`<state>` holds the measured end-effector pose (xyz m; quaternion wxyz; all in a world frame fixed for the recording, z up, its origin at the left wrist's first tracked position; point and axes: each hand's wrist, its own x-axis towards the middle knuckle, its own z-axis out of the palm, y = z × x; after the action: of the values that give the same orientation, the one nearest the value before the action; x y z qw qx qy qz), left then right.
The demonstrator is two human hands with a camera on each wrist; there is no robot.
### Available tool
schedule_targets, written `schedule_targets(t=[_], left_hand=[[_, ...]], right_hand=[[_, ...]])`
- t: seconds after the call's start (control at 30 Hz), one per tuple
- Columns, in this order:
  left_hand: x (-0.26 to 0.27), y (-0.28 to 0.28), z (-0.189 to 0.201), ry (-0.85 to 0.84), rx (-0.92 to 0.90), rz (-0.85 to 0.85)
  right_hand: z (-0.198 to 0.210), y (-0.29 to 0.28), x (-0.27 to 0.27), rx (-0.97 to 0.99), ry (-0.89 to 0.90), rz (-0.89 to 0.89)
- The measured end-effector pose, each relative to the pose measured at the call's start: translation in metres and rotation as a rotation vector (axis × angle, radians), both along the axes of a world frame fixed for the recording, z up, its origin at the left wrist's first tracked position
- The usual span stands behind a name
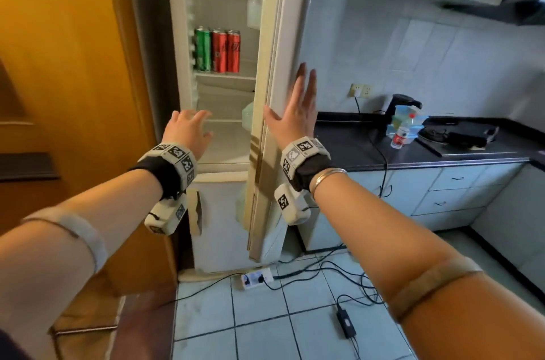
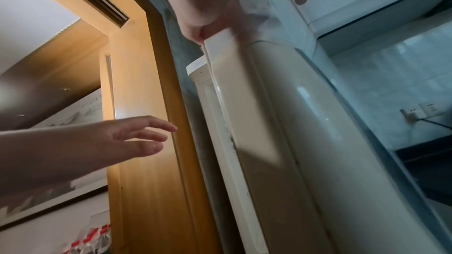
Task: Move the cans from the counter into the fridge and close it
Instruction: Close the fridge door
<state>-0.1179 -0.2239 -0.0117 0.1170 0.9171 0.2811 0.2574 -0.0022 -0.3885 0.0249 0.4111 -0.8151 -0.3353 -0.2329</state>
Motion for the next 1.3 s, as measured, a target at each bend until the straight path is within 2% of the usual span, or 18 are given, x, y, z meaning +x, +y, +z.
schedule_targets(t=[0.13, 0.37, 0.6, 0.7, 0.93, 1.13, 1.3], left_hand=[[-0.012, 0.022, 0.000, 0.010, -0.013, 0.087], [-0.002, 0.069, -0.006, -0.004, -0.044, 0.223], [0.024, 0.111, 0.004, -0.013, -0.026, 0.319], [0.034, 0.120, 0.008, -0.002, -0.007, 0.348], [0.061, 0.139, 0.002, 0.068, 0.030, 0.330], [0.085, 0.158, 0.008, 0.086, 0.059, 0.275], [0.103, 0.173, 0.009, 0.112, 0.054, 0.239]], right_hand=[[-0.001, 0.042, -0.005, -0.127, 0.004, -0.022], [-0.001, 0.114, 0.002, -0.157, -0.047, 0.045], [-0.016, 0.170, 0.036, -0.156, -0.139, 0.155], [-0.026, 0.184, 0.061, -0.227, -0.142, 0.150], [-0.028, 0.212, 0.111, -0.380, -0.274, 0.131], [-0.026, 0.231, 0.149, -0.442, -0.121, 0.038], [-0.017, 0.249, 0.175, -0.609, -0.085, 0.034]])
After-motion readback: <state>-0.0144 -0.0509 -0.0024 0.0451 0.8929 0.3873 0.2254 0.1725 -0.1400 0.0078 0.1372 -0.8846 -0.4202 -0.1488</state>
